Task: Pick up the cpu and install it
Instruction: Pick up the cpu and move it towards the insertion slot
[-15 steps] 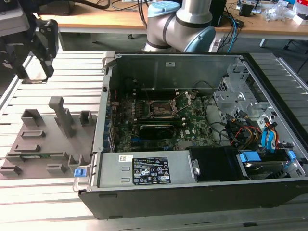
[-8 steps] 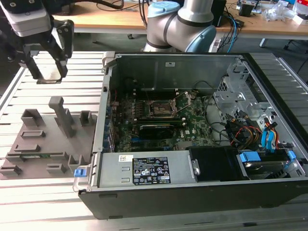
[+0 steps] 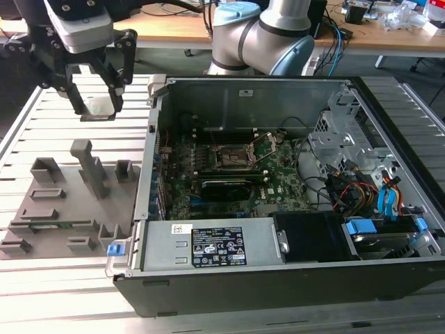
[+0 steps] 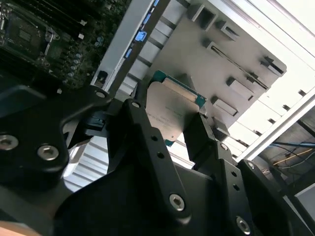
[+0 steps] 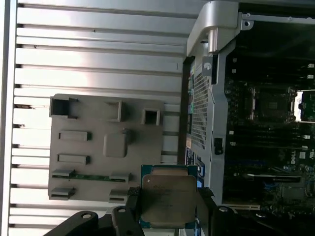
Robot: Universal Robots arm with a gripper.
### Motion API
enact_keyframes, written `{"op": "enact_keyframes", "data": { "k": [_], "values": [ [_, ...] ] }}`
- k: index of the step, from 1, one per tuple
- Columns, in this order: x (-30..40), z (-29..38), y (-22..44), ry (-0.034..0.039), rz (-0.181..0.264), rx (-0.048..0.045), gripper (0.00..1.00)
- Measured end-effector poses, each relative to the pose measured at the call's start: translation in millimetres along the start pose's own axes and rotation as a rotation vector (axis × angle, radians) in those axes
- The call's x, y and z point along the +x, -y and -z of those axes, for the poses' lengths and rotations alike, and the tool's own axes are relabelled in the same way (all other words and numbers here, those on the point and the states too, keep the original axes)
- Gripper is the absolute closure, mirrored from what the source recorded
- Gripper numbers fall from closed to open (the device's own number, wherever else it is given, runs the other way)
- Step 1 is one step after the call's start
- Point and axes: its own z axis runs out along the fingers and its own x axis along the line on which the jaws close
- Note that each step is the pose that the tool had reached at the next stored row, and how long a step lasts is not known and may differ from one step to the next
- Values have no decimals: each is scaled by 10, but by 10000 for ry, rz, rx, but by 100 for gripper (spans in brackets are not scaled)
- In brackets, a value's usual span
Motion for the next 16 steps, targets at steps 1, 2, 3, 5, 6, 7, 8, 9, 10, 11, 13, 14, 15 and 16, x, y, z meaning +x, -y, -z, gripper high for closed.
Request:
{"op": "enact_keyframes", "data": {
  "k": [1, 2, 3, 5, 6, 7, 8, 9, 10, 11, 13, 14, 15, 16],
  "values": [
    [-45, -1, 2, 0, 0, 4, 46],
    [-103, -3, 6, -1, 1, 8, 46],
    [-144, -4, 8, -1, 1, 11, 46],
    [-192, -6, 10, -1, 0, 14, 46],
    [-240, -7, 12, -1, 0, 16, 46],
    [-268, -8, 14, -2, 0, 18, 46],
    [-290, -9, 15, -1, 0, 19, 46],
    [-350, -10, 18, -2, 2, 23, 46],
    [-384, -11, 20, -2, 1, 25, 46],
    [-436, -13, 22, -2, 0, 28, 46],
    [-494, -15, 25, -2, 1, 31, 46],
    [-518, -16, 27, -2, 2, 32, 46],
    [-559, -17, 29, -2, 1, 34, 46],
    [-580, -18, 30, -2, 1, 35, 46]
  ]
}}
